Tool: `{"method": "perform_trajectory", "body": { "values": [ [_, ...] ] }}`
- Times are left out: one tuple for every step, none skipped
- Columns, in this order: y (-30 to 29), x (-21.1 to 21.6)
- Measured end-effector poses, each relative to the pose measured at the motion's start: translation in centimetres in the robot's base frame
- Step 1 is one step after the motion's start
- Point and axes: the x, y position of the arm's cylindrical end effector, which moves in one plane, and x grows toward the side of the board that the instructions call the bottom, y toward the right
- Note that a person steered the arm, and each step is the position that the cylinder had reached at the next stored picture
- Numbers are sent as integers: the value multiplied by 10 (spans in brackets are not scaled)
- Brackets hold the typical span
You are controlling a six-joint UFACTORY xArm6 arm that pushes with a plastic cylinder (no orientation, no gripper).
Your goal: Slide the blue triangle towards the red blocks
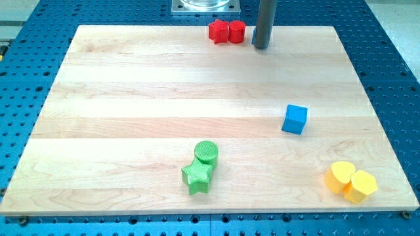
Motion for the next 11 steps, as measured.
{"method": "perform_trajectory", "body": {
  "values": [
    [64,59],
    [116,167],
    [103,238],
    [44,237],
    [6,215],
    [-29,177],
    [-54,126],
    [-69,113],
    [-85,112],
    [-86,90],
    [-95,92]
  ]
}}
